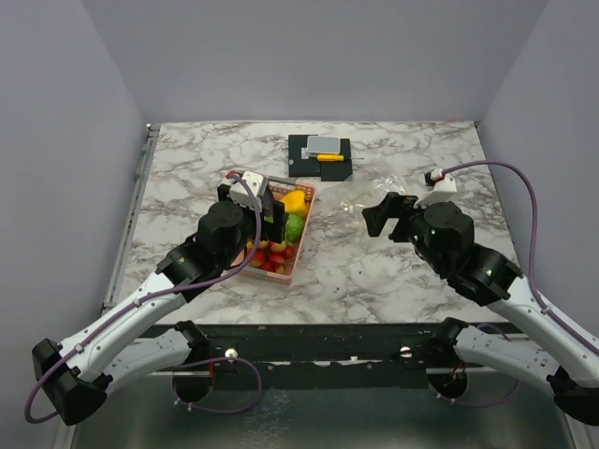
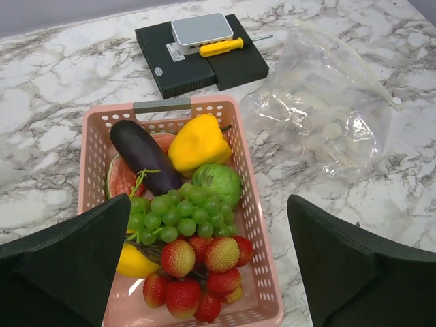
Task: Place the food in the zip-top bag and seal the zipper
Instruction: Pick up the zipper food storage bag at the center of the board.
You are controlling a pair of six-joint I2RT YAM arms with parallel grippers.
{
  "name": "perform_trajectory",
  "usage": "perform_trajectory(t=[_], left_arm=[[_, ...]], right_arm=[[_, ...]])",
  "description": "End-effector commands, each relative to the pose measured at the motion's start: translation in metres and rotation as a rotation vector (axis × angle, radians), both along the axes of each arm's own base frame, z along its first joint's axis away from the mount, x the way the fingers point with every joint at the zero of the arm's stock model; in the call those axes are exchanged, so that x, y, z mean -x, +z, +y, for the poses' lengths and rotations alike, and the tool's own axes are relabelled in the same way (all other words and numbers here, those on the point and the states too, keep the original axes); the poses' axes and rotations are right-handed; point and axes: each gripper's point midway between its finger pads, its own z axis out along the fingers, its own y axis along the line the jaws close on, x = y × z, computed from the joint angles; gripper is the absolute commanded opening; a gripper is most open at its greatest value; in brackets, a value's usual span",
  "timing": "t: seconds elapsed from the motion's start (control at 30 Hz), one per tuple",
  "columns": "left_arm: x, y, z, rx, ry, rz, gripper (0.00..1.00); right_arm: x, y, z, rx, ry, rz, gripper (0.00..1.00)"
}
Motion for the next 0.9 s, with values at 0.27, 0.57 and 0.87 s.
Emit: perform_trajectory(t=[0.27,0.57,0.87], left_arm=[[0.004,0.014,-0.012,0.028,-0.06,-0.001,0.99],[0.014,0.0,-0.038,0.014,-0.208,0.058,0.98],[0.011,-0.022,-0.049,-0.018,-0.227,0.141,0.91]], right_arm=[[0.02,-0.011,-0.004,0.054,0.088,0.022,1.0],[0.023,-0.024,0.0,0.176,0.138,0.117,0.99],[0.009,-0.044,-0.005,0.275,0.056,0.192,0.95]])
